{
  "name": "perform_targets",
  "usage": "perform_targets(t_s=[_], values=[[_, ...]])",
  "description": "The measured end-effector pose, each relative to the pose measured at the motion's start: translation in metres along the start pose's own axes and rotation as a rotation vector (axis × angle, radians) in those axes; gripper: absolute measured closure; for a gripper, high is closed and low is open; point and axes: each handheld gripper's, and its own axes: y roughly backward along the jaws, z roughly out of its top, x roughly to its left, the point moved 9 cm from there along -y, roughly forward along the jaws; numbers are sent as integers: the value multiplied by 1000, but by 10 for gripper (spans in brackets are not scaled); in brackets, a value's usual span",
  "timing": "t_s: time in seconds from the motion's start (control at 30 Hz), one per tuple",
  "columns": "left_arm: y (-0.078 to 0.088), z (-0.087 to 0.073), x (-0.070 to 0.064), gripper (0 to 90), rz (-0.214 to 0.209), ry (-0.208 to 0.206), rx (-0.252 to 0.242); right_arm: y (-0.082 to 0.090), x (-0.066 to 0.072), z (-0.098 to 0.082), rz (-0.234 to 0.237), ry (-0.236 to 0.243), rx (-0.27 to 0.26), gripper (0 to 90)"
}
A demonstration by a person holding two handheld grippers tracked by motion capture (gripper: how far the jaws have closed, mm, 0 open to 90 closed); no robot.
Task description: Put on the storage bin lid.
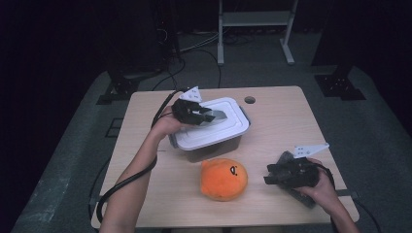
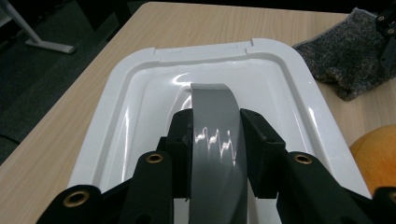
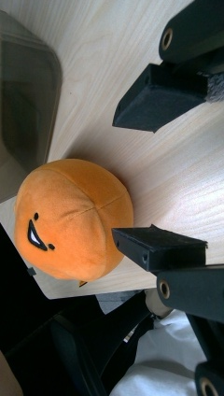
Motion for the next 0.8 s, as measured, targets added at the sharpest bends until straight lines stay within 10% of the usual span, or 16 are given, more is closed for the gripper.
perform_targets(t_s=[0.8], values=[[38, 9, -6, 663, 37, -20, -43, 0, 0, 0, -4, 1, 1, 387]])
